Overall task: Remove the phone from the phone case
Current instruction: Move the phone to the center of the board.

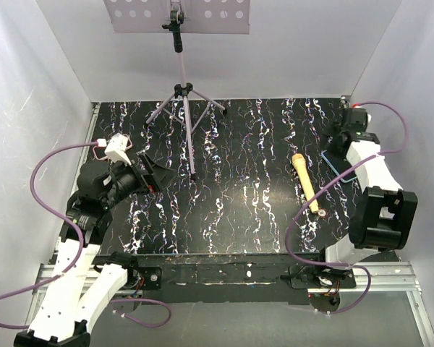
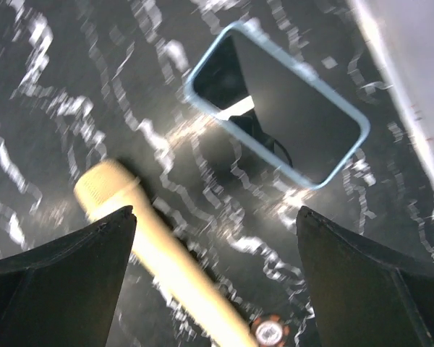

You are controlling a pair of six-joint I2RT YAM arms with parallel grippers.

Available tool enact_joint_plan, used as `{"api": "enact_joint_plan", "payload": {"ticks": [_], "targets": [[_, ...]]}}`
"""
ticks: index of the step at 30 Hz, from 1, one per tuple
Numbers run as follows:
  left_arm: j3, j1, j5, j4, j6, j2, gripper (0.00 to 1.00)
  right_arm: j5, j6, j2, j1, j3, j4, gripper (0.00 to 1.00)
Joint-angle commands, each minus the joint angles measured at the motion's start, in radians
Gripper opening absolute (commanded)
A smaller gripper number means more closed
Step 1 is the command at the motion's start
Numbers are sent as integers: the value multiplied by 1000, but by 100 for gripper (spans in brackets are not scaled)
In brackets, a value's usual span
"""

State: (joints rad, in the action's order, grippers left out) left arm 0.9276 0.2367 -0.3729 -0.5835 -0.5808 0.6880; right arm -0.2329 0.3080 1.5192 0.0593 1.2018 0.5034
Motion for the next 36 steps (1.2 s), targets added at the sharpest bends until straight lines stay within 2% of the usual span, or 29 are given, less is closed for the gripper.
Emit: {"api": "enact_joint_plan", "payload": {"ticks": [1,3,4,6,8,11,12,14,16,23,28,36], "targets": [[-1,-5,-93,36,-11,-67,100,-67,20,71,118,103,-95,96],[8,-5,-96,42,-5,-68,100,-130,83,140,140,166,-74,88],[14,-5,-101,42,-2,-65,99,-166,142,200,148,211,-34,82],[23,-5,-113,40,2,-65,100,-206,250,280,171,300,38,61],[33,-5,-121,37,6,-67,100,-172,278,341,186,344,19,45],[48,-5,-126,19,7,-58,99,-209,308,421,186,409,6,42],[51,-5,-129,16,4,-54,100,-210,312,462,188,454,32,38],[59,-7,-135,13,4,-51,100,-235,342,541,186,560,117,22],[66,-5,-136,10,4,-42,99,-247,359,596,188,628,147,14],[80,-7,-149,4,-2,-31,100,-316,362,711,186,749,248,13],[96,-5,-156,1,-5,-22,99,-329,272,832,188,881,397,12],[122,-5,-159,-19,4,-28,100,-249,143,895,188,933,460,15]]}}
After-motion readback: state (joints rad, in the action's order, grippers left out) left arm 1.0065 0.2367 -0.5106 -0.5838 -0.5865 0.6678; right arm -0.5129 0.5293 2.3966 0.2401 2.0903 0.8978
